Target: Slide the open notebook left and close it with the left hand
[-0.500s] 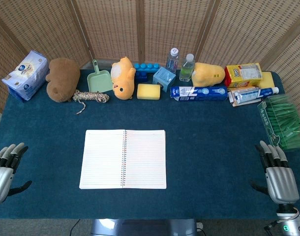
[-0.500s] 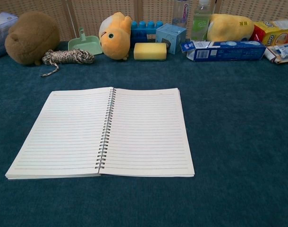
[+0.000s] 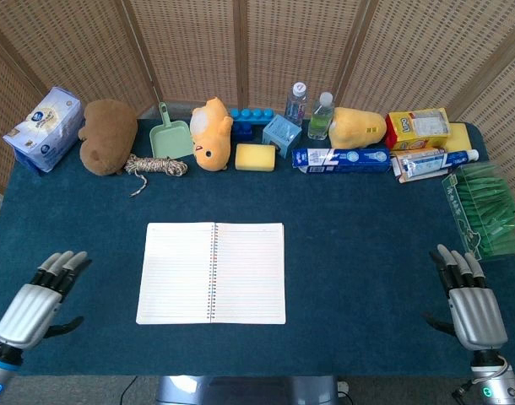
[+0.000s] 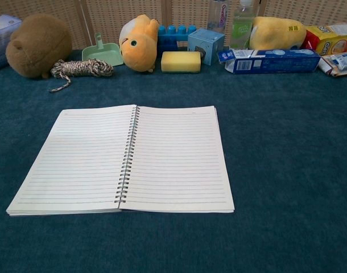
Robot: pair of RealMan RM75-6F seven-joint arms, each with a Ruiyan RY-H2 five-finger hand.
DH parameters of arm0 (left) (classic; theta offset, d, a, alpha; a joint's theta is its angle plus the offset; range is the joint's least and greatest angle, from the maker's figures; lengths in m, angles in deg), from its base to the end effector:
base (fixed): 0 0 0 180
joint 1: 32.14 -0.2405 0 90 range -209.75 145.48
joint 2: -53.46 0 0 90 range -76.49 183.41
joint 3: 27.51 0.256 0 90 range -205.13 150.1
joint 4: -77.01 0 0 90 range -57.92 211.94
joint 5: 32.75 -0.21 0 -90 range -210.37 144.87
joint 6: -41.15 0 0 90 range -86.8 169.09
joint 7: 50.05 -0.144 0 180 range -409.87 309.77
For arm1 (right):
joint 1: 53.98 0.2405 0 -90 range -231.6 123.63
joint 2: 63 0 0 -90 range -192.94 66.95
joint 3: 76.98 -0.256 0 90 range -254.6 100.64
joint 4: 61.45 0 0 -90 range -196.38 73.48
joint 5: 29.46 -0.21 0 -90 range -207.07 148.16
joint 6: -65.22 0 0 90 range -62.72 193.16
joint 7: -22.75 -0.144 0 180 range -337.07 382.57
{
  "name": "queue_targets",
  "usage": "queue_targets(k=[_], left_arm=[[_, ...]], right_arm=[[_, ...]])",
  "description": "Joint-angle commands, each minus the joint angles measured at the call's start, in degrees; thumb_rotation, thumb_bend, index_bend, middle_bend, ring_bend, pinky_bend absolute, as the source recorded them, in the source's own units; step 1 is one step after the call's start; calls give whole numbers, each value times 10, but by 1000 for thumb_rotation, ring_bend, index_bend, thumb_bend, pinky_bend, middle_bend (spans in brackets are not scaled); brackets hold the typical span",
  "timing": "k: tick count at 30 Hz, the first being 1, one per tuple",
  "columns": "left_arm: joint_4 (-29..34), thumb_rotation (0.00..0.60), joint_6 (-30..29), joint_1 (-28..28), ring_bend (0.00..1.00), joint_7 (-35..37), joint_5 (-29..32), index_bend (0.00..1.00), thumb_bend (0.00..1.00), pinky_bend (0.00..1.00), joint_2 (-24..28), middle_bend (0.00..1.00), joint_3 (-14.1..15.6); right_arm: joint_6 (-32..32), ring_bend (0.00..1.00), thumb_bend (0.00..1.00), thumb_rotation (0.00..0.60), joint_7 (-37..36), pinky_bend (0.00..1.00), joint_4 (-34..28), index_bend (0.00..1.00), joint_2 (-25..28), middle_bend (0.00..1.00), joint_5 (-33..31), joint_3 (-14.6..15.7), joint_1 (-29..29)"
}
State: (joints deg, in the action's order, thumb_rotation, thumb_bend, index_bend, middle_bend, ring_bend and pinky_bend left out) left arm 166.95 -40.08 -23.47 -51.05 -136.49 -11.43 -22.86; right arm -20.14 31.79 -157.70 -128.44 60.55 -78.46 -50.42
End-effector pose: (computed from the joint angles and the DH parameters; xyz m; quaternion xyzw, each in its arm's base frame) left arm -0.2829 0.1635 0.1154 -0.7364 -0.3342 -0.3782 0.4506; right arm -0.2910 -0.1676 0.1399 0.6288 -0.3623 0.3714 0.5791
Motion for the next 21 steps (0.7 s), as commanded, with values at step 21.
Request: queue_targets(k=[21], left_arm=[[143,388,327,173,0,-301,21,0,0,34,-101,0,-27]], right_arm=[[-6,0,0,600,-17,0,-7,0,13,0,-8,-5,-3]])
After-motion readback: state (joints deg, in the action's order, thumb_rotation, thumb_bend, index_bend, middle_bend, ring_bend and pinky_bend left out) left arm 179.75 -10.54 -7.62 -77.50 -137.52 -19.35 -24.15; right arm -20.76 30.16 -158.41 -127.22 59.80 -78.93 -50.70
